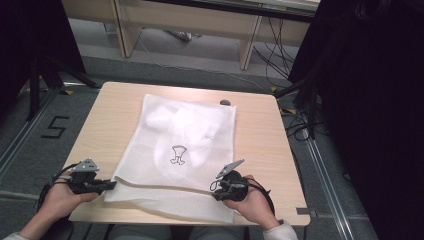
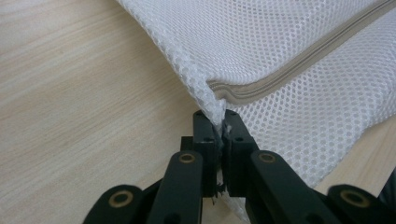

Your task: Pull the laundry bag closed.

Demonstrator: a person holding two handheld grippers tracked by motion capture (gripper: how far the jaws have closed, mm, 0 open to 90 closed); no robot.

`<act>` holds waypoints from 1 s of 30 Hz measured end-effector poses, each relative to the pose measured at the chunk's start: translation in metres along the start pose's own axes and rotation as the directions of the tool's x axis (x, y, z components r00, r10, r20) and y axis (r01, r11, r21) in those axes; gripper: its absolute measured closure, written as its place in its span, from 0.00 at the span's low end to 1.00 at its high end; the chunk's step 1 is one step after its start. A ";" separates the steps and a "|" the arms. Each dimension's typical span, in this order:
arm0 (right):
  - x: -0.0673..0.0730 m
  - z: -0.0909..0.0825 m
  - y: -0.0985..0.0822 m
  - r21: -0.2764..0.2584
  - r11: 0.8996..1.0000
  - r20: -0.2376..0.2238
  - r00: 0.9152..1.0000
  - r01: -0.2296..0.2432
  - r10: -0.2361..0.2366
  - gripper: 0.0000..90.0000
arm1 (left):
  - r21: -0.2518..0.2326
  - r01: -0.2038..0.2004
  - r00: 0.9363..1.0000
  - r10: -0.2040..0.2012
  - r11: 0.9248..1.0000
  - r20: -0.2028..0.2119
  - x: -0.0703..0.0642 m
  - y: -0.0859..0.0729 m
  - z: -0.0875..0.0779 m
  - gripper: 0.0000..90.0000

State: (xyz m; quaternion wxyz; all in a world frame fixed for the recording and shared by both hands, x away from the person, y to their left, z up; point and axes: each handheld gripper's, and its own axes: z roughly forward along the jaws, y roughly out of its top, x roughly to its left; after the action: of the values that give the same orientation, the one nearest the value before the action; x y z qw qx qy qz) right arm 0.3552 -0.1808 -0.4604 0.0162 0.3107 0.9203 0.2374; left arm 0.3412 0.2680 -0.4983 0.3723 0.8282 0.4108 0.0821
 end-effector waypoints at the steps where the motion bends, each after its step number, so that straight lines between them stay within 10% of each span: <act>1: 0.000 -0.001 -0.001 0.007 1.000 0.001 1.000 -0.005 0.005 0.91 | 0.001 0.000 1.000 0.000 1.000 0.002 0.000 0.000 0.000 0.95; 30: -0.008 -0.005 -0.010 0.057 0.998 0.015 1.000 0.008 -0.009 0.91 | -0.026 0.029 1.000 -0.029 0.999 -0.009 -0.001 -0.001 0.001 0.95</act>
State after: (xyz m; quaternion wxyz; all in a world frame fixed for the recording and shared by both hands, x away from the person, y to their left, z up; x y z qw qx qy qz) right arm 0.3551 -0.1940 -0.4616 0.0155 0.3088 0.9279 0.2084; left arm 0.3402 0.2671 -0.4991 0.3822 0.8168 0.4235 0.0858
